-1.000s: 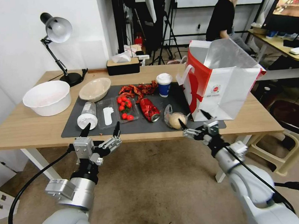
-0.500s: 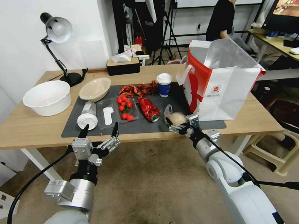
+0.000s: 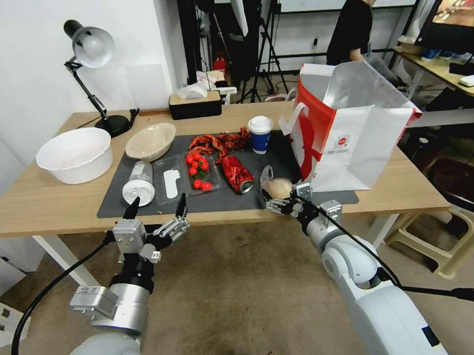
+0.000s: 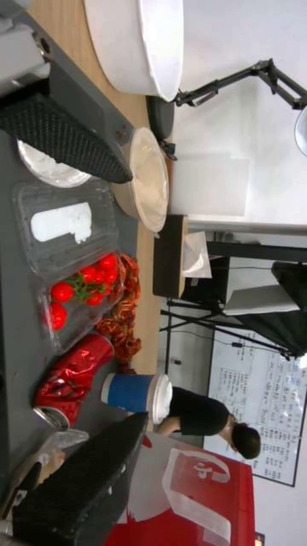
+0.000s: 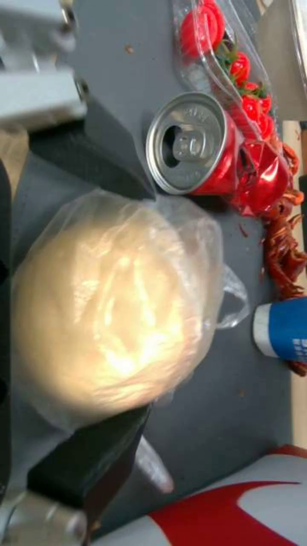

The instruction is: Pick up the trash from the table and place it into the takeout bag.

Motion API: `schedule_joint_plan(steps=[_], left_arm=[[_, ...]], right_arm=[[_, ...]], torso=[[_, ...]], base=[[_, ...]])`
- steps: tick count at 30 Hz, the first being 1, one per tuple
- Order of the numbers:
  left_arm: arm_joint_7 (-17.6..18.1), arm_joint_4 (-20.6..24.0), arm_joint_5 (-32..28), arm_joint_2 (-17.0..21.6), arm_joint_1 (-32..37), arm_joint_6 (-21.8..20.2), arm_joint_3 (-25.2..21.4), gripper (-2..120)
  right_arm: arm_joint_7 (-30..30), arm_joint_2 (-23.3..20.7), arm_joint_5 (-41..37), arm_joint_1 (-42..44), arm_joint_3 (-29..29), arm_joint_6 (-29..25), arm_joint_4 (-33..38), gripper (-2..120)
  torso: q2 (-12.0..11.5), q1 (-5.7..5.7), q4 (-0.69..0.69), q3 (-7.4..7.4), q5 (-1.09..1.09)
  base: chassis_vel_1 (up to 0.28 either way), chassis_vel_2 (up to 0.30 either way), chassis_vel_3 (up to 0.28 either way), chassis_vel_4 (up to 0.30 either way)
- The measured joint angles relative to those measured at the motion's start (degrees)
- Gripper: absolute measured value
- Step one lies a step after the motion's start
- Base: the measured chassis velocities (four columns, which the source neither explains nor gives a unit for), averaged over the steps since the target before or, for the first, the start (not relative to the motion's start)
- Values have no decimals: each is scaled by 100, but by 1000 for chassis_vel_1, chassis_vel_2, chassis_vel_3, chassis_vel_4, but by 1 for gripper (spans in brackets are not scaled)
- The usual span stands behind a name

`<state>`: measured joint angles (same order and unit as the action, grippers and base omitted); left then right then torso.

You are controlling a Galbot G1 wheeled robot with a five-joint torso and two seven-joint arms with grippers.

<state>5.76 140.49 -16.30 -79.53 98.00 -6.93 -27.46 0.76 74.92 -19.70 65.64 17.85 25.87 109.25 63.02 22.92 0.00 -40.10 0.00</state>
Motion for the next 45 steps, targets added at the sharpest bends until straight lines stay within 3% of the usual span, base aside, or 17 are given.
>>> schedule_joint_plan(steps=[12,13,18,22,23,29,34,40,43,45], left_arm=[[15,32,-23,0,41,51,-5,100],[17,38,-23,-3,45,53,-4,100],[23,46,-23,-5,48,54,-3,100],[37,65,-24,-6,60,61,-3,100],[41,75,-24,-5,69,64,-6,100],[48,90,-24,-5,86,71,-28,100],[54,110,-24,-20,98,79,-32,100],[58,140,-24,-25,118,83,-64,100],[59,171,-24,-29,146,85,-80,100],[64,176,-24,-33,148,86,-82,100]], right_arm=[[-63,-43,-93,35,13,-45,5,46],[-54,-87,-86,69,54,-64,43,37],[19,-203,-83,137,132,-96,118,26],[284,-395,-60,246,249,-345,250,17],[595,-552,24,339,366,-586,392,11],[1726,-1144,114,550,867,-1334,907,9],[2081,-1437,-481,477,1073,-1554,1230,9],[1547,-1665,-1501,-30,1066,-1608,1503,8],[511,-1827,-2501,-818,1015,-1587,1506,8],[379,-1852,-2637,-929,1015,-1587,1475,8]], torso=[[0,0,0,0,1],[0,0,0,0,1],[1,0,0,0,1],[1,0,0,0,1],[1,0,0,0,2],[1,-1,1,0,1],[1,-1,1,0,2],[1,-1,1,0,1],[1,-1,-1,0,1],[1,-1,0,-1,1]], base=[[0,0,0,0],[0,0,0,0],[0,0,0,0],[0,0,0,0],[0,0,0,0],[0,0,0,0],[0,0,0,0],[0,0,0,0],[0,0,0,0],[0,0,0,0]])
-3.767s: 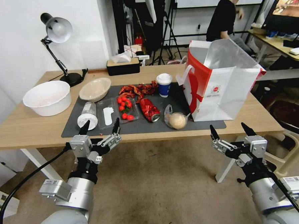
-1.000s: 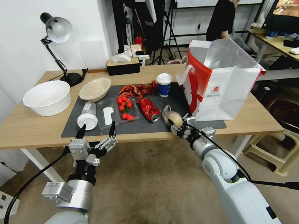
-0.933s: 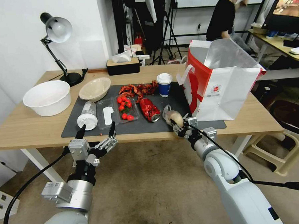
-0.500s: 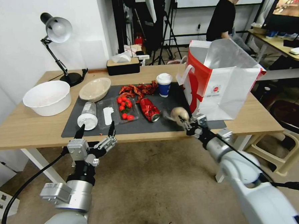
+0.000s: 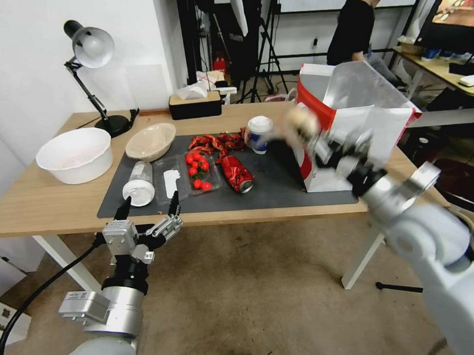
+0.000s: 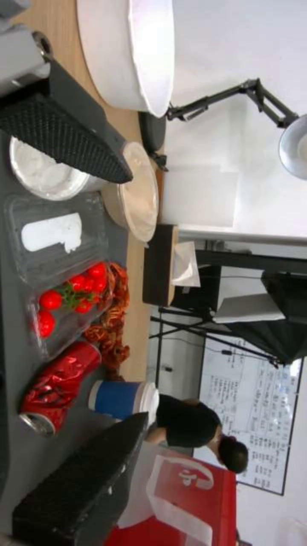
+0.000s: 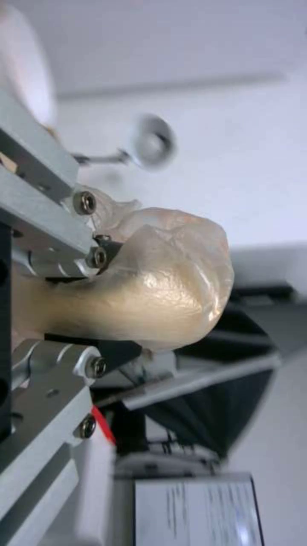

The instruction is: Pick up the trash from the table and place it into the takeout bag.

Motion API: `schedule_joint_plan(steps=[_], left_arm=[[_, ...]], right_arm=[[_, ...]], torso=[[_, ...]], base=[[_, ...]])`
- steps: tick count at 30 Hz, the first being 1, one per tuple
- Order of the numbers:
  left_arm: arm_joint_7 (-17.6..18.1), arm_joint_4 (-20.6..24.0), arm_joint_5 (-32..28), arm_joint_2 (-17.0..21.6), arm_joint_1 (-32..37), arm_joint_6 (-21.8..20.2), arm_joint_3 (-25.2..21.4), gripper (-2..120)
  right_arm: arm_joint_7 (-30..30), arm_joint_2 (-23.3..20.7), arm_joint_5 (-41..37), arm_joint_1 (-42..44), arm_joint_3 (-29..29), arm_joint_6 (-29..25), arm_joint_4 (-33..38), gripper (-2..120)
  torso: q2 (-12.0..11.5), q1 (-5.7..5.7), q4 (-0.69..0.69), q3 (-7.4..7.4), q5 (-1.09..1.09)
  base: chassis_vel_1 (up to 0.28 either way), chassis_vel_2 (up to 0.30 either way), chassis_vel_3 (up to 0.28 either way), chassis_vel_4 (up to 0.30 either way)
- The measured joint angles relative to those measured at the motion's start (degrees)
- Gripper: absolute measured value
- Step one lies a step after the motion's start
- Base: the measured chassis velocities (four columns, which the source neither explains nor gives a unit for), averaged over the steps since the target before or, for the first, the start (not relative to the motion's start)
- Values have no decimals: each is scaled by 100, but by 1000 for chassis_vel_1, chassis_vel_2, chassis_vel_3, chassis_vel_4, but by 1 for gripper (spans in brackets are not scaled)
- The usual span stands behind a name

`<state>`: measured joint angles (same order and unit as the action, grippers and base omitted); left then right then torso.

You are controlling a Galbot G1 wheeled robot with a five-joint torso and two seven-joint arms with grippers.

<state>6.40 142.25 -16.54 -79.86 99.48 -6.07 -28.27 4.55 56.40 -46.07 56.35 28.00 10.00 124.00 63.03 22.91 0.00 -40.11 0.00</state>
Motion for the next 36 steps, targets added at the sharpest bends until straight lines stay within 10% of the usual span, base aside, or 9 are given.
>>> schedule_joint_plan(steps=[16,36], left_arm=[[37,1,23,-124,66,62,-19,100],[39,30,27,-151,88,56,-13,100]], right_arm=[[-1907,-267,-484,-1149,-82,206,-900,7],[-2000,-483,116,-1122,-9,750,-1005,75]], torso=[[-1,1,0,0,0],[-1,1,1,0,0]], base=[[0,0,0,0],[0,0,0,0]])
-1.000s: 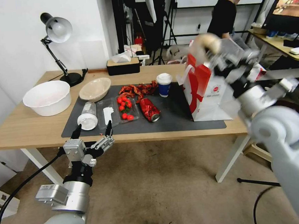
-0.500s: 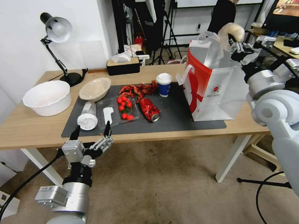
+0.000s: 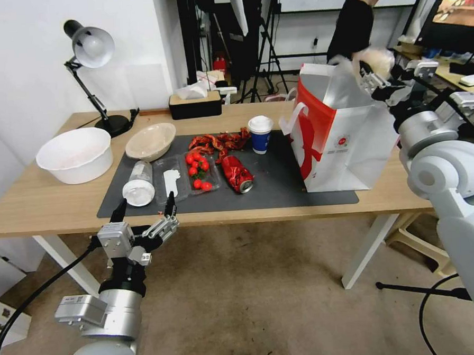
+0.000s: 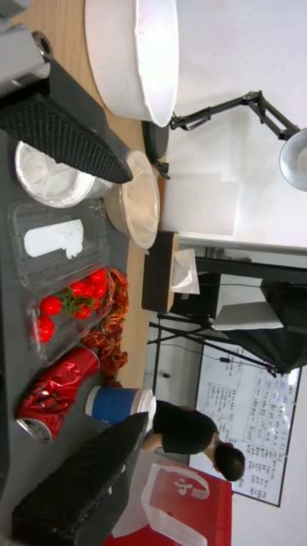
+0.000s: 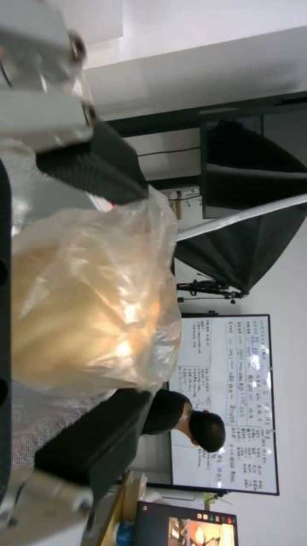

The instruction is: Pick up the trash from the table and place it into the takeout bag.

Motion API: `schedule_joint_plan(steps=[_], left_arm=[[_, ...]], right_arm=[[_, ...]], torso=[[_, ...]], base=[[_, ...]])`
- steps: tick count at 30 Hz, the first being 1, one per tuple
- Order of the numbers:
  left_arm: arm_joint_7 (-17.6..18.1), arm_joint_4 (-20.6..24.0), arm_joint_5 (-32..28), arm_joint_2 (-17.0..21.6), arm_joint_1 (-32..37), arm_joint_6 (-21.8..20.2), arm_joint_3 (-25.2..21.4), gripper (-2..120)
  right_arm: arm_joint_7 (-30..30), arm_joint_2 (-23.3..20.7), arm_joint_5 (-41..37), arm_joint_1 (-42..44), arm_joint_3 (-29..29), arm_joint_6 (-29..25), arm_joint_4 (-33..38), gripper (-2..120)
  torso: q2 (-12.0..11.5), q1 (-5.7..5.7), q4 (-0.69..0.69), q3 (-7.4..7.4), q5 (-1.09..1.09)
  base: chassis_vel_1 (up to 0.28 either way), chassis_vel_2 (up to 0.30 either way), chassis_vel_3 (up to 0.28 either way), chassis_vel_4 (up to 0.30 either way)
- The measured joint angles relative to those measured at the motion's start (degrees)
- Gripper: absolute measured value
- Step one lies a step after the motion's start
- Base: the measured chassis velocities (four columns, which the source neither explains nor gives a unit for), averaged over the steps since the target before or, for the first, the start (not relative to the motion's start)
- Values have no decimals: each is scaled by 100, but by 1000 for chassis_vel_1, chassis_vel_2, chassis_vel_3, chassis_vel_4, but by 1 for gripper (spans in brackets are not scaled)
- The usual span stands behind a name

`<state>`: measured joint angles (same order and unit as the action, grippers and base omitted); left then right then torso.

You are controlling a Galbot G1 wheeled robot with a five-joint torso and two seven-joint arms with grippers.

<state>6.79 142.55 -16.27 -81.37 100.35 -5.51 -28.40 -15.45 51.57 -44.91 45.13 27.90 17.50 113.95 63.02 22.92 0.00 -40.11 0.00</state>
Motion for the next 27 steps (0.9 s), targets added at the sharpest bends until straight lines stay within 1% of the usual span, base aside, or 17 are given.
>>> schedule_joint_plan(steps=[1,2,4,6,7,8,11,14,19,21,22,25,26,27], left_arm=[[0,2,0,1,1,0,0,100],[0,2,0,1,1,0,0,100],[0,7,-1,3,4,-1,0,100],[0,7,-1,3,4,-1,0,100],[0,12,-2,6,5,-1,-1,100],[1,13,-3,7,6,-1,-2,100],[3,12,-4,7,6,-1,-2,100],[19,11,-5,-3,8,10,0,100],[21,-16,-6,-3,-6,49,0,100],[21,-27,-7,-8,-12,54,1,100],[21,-27,-7,-8,-12,54,1,100],[21,-41,-8,-12,-14,56,-1,100],[21,-41,-8,-12,-14,56,-1,100],[21,-43,-9,-12,-14,56,-2,100]], right_arm=[[7,-4,8,5,1,4,0,81],[7,-4,8,5,1,4,0,81],[18,-11,24,14,3,13,-2,94],[20,-12,28,16,3,15,-3,94],[32,-16,41,24,4,33,-7,98],[35,-17,43,24,4,39,-8,99],[35,-23,43,24,4,95,-8,100],[6,-78,-8,21,-2,399,-9,100],[-10,-120,-84,-55,-10,541,-45,100],[-74,-129,-194,-88,-14,713,-26,100],[-74,-129,-194,-88,-14,713,-26,100],[-366,-229,-455,-205,3,1248,48,100],[-366,-229,-455,-205,3,1248,48,100],[-403,-275,-494,-239,14,1397,51,100]], torso=[[0,0,0,0,0],[0,0,0,0,0],[0,0,0,0,0],[0,0,0,0,0],[0,0,0,0,0],[0,0,0,0,0],[0,0,-1,0,0],[0,0,0,0,1],[0,0,-1,0,0],[0,0,0,0,1],[0,0,0,0,1],[0,0,0,0,0],[0,0,0,0,0],[0,0,0,0,0]], base=[[0,0,0,0],[0,0,0,0],[0,0,0,0],[0,0,0,0],[0,0,0,0],[0,0,0,0],[0,0,0,0],[0,0,0,0],[0,0,0,0],[0,0,0,0],[0,0,0,0],[0,0,0,0],[0,0,0,0],[0,0,0,0]])
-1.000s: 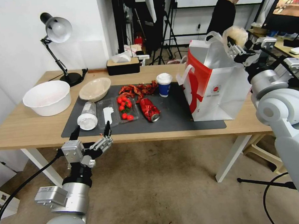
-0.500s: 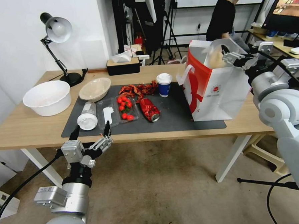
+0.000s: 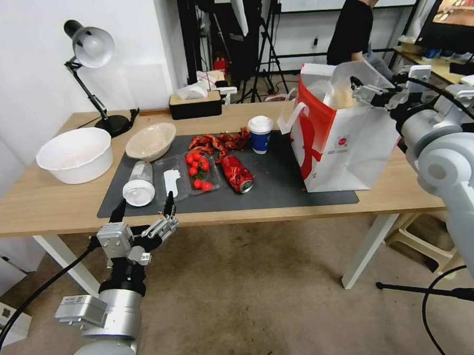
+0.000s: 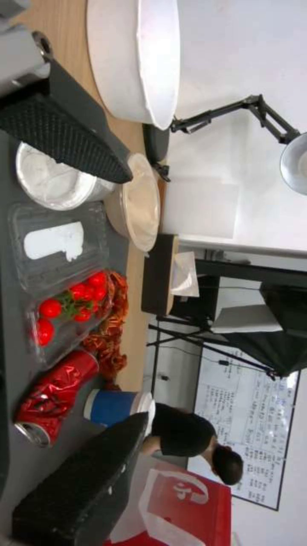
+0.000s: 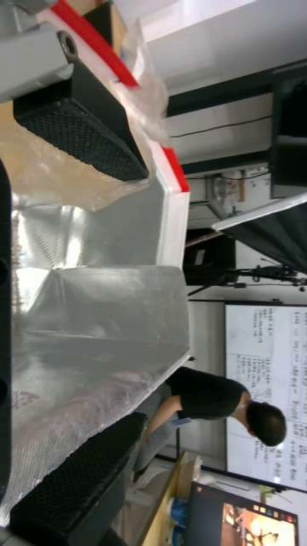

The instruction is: Pick up the trash from the table and place it into the takeout bag.

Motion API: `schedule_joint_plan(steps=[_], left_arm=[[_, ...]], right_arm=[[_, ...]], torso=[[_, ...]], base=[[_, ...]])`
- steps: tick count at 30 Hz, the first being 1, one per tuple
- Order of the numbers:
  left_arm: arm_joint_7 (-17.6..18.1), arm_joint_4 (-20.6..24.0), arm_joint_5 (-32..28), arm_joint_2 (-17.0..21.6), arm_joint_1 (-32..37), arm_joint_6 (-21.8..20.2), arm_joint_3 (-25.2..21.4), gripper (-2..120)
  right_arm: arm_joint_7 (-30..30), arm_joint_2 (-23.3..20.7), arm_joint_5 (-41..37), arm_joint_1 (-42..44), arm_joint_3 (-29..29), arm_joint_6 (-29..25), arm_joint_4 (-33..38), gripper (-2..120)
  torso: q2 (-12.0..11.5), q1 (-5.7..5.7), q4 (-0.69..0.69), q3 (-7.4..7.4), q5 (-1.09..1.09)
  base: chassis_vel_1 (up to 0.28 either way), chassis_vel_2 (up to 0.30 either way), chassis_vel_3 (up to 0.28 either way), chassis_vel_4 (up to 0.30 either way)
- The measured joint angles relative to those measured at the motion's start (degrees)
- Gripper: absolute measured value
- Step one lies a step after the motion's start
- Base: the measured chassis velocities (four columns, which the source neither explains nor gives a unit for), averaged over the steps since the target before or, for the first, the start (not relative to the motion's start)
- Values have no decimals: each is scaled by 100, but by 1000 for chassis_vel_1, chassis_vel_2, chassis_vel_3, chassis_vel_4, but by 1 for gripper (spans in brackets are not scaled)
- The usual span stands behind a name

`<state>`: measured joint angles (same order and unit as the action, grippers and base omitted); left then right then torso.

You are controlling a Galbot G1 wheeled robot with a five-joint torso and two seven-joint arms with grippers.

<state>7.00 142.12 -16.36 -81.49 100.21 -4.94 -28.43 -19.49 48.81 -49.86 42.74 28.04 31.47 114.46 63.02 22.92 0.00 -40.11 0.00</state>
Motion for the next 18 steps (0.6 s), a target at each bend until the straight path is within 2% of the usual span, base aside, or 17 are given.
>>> schedule_joint_plan(steps=[5,10,18], left_arm=[[-2,-9,-1,-5,-2,2,-8,100],[-3,-9,-2,-5,-3,15,-16,100],[-4,-7,-8,-3,-1,20,-21,100]], right_arm=[[-263,-175,-532,-131,41,544,81,100],[-445,-303,-685,-270,44,926,129,100],[-477,-516,-833,-360,49,1077,151,100]], torso=[[0,-1,0,0,0],[0,-1,0,0,0],[1,-1,0,0,0]], base=[[0,0,0,0],[0,0,0,0],[0,0,0,0]])
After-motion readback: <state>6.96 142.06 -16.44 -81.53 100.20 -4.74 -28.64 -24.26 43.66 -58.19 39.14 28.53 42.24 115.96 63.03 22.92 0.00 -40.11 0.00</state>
